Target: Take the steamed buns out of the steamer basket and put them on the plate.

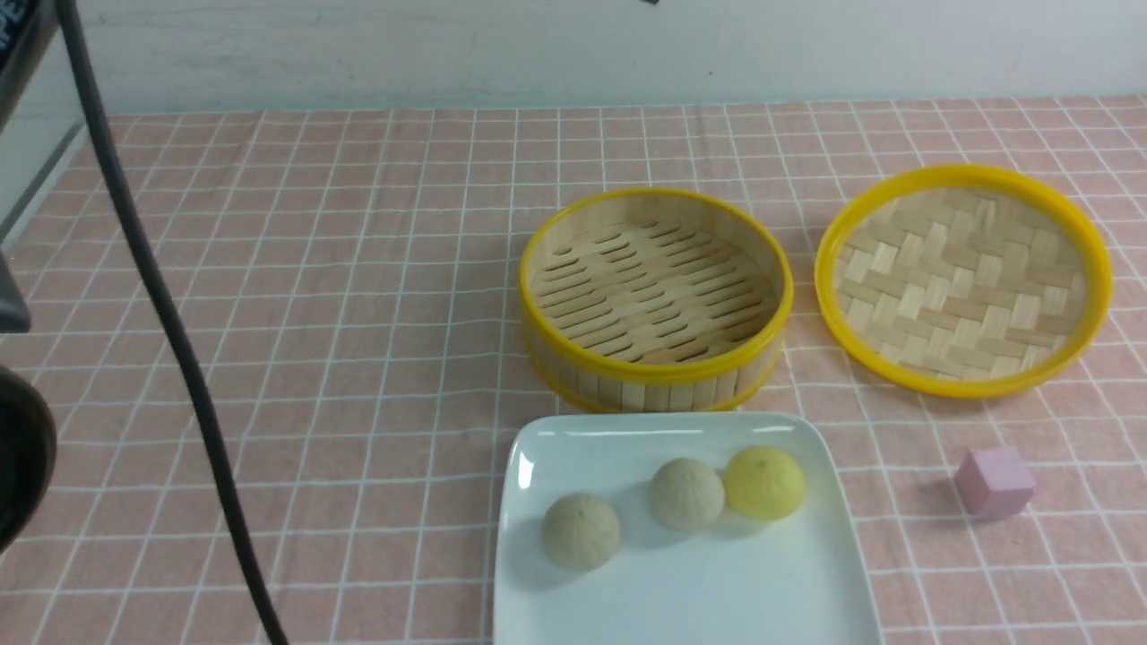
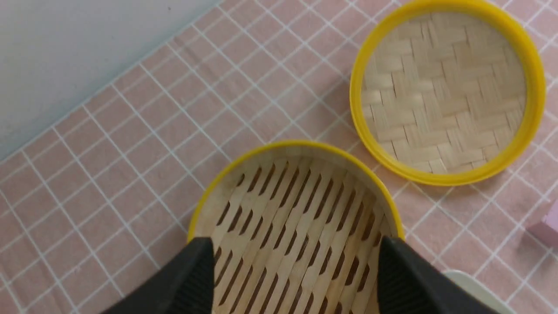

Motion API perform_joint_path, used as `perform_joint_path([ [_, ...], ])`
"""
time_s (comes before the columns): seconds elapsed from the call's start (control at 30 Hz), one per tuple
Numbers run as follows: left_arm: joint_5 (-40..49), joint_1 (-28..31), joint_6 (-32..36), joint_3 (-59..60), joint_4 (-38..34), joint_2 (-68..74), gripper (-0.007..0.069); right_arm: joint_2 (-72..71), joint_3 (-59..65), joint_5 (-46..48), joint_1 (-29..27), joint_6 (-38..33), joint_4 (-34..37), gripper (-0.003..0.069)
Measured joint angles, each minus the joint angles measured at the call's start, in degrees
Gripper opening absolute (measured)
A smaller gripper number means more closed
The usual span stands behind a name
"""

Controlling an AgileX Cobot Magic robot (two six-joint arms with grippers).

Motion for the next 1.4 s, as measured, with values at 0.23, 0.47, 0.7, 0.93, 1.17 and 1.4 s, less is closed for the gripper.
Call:
perform_joint_path([
  [0.23,0.0,0.0,0.0,-0.5,0.3,0.2,0.0503,-8.9,-0.2,7.1,0.0,7.6,-4.6,0.0505],
  [0.47,-0.3,0.0,0.0,-0.6,0.3,0.2,0.0503,-15.4,6.4,16.4,0.0,13.4,-4.3,0.0505],
  [0.7,-0.4,0.0,0.0,-0.6,0.3,0.2,0.0503,-23.0,24.7,11.8,0.0,14.3,-4.2,0.0505],
  [0.93,-0.4,0.0,0.0,-0.6,0.3,0.2,0.0503,-36.0,44.4,-13.5,0.0,14.4,-3.7,0.0505],
  [1.17,-0.4,0.0,0.0,-0.6,0.3,0.2,0.0503,-45.8,59.0,-32.1,0.0,14.6,-6.8,0.0503],
  [1.4,-0.5,0.0,0.0,-0.6,1.3,0.2,0.0503,-47.4,71.6,-34.5,0.0,14.6,-8.8,0.0449],
])
